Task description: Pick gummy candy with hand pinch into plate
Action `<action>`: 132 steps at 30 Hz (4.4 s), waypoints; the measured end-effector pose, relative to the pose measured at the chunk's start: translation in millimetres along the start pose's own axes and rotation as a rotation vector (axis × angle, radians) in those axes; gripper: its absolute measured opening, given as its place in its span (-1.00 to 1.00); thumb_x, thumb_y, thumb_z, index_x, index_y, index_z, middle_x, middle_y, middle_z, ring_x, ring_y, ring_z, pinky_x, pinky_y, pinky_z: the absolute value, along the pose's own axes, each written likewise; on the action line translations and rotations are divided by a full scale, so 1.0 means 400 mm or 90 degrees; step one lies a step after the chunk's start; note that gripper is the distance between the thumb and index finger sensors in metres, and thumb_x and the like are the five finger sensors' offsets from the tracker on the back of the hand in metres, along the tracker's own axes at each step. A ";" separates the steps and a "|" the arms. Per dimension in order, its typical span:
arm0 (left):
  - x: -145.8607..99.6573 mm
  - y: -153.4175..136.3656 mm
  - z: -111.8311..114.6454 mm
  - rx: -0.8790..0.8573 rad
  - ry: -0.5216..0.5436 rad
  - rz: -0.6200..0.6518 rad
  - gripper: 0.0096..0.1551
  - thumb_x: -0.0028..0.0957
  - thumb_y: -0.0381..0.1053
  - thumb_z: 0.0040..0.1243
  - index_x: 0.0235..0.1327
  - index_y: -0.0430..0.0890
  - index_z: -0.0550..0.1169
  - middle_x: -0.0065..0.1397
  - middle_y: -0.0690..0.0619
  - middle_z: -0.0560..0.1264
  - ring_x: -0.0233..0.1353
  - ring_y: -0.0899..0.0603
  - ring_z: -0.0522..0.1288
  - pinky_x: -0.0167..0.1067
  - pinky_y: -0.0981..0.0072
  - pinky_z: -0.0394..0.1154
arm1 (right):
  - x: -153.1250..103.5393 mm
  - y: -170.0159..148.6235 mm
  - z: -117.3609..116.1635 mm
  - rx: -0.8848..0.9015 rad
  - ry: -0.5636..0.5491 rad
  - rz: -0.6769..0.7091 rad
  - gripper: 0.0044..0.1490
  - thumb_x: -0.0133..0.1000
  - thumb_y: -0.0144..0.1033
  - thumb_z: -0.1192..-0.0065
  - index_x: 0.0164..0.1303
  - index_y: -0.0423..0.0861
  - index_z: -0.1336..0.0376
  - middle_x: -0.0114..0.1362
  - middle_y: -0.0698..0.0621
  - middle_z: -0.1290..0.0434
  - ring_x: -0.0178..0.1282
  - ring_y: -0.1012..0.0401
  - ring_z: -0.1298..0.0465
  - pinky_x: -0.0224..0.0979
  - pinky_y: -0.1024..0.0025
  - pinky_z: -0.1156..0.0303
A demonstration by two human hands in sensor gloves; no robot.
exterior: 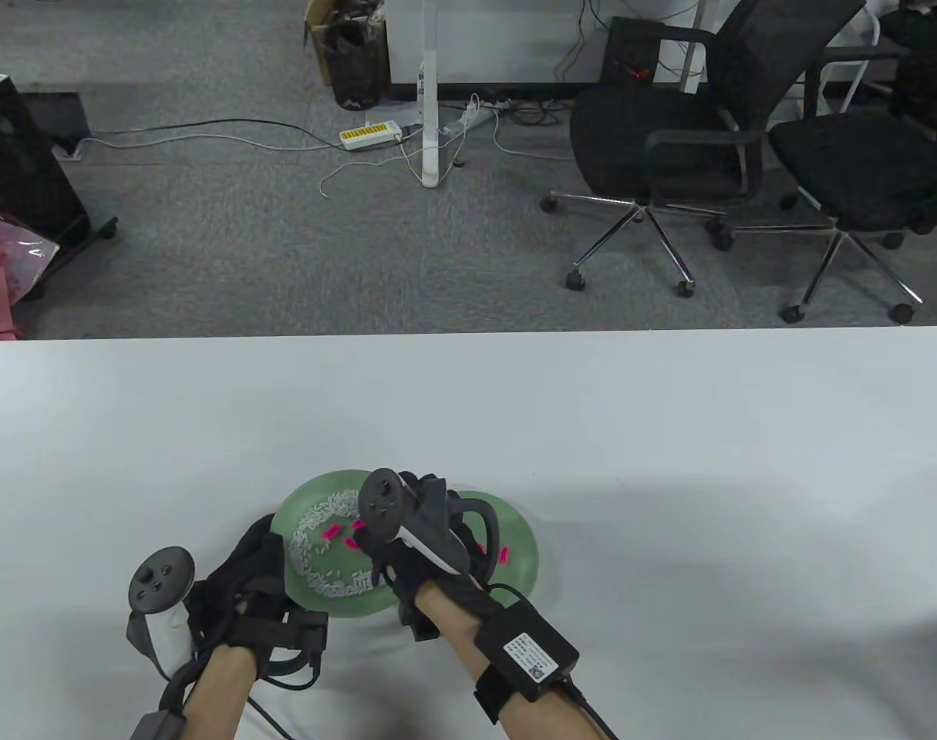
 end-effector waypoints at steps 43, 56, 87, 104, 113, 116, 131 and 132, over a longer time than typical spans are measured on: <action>0.020 -0.025 -0.028 -0.030 0.022 -0.027 -0.29 -0.01 0.10 0.08 0.46 -0.08 0.46 0.06 -0.13 0.74 -0.32 -0.21 0.86 -0.27 0.06 0.73 | 0.029 -0.250 0.050 0.027 0.017 -0.073 -0.50 -0.18 -0.01 -0.48 -0.09 0.02 -0.56 0.25 0.11 -0.50 0.22 0.05 -0.49 0.39 -0.03 -0.38; 0.019 -0.023 -0.031 -0.033 0.022 -0.026 -0.29 -0.01 0.10 0.08 0.46 -0.07 0.46 0.07 -0.13 0.73 -0.32 -0.21 0.86 -0.27 0.06 0.73 | 0.039 -0.254 -0.117 -0.050 0.089 -0.078 -0.50 -0.18 0.00 -0.47 -0.11 0.03 -0.57 0.24 0.12 -0.51 0.21 0.06 -0.50 0.38 -0.02 -0.39; 0.026 -0.031 -0.035 -0.034 0.023 -0.029 -0.29 -0.01 0.10 0.08 0.46 -0.08 0.46 0.07 -0.13 0.73 -0.32 -0.21 0.86 -0.27 0.05 0.73 | 0.009 -0.190 0.025 0.106 -0.106 -0.088 -0.44 -0.16 0.08 -0.37 -0.01 0.08 -0.53 0.29 0.13 -0.47 0.22 0.08 -0.49 0.36 0.03 -0.41; 0.024 -0.033 -0.028 -0.016 0.031 -0.016 -0.29 -0.01 0.10 0.08 0.46 -0.05 0.45 0.08 -0.13 0.73 -0.29 -0.22 0.86 -0.25 0.04 0.73 | 0.073 0.132 -0.036 -0.061 0.022 -0.041 -0.31 -0.17 0.11 -0.42 0.17 0.12 -0.45 0.41 0.10 -0.40 0.30 0.06 -0.44 0.40 0.02 -0.37; 0.025 -0.029 -0.025 -0.006 0.023 -0.012 -0.30 -0.01 0.10 0.08 0.45 -0.05 0.46 0.07 -0.13 0.73 -0.30 -0.22 0.86 -0.26 0.04 0.73 | 0.093 0.161 -0.066 -0.108 0.046 -0.039 -0.37 -0.20 0.07 -0.48 0.08 0.10 -0.50 0.38 0.11 -0.41 0.29 0.06 -0.44 0.40 0.01 -0.37; 0.022 -0.028 -0.027 -0.003 0.029 -0.012 -0.30 -0.02 0.10 0.08 0.45 -0.05 0.47 0.07 -0.13 0.74 -0.30 -0.22 0.86 -0.26 0.04 0.73 | 0.093 0.161 -0.069 -0.105 0.045 -0.037 -0.35 -0.22 0.09 -0.49 0.07 0.10 -0.50 0.37 0.11 -0.42 0.28 0.06 -0.45 0.40 0.01 -0.37; 0.026 -0.032 -0.026 0.007 0.028 -0.010 -0.30 -0.01 0.10 0.08 0.45 -0.03 0.47 0.07 -0.12 0.73 -0.29 -0.22 0.86 -0.25 0.04 0.73 | 0.088 0.157 -0.081 -0.086 0.042 -0.023 -0.41 -0.22 0.06 -0.48 -0.03 0.04 -0.51 0.30 0.10 -0.46 0.24 0.05 -0.47 0.38 -0.01 -0.38; 0.026 -0.033 -0.026 0.007 0.028 -0.010 -0.30 -0.01 0.10 0.08 0.45 -0.03 0.47 0.07 -0.12 0.73 -0.30 -0.22 0.86 -0.25 0.04 0.73 | 0.088 0.156 -0.082 -0.083 0.042 -0.022 -0.41 -0.23 0.06 -0.48 -0.04 0.04 -0.51 0.29 0.10 -0.46 0.23 0.05 -0.47 0.38 -0.01 -0.38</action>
Point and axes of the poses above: the tracker on the back of each hand, its own y axis roughly to the thumb side, its own x axis roughly from the wrist to the fingertips, z = x × y, the point moved 4 cm from there along x, roughly from the wrist to the fingertips
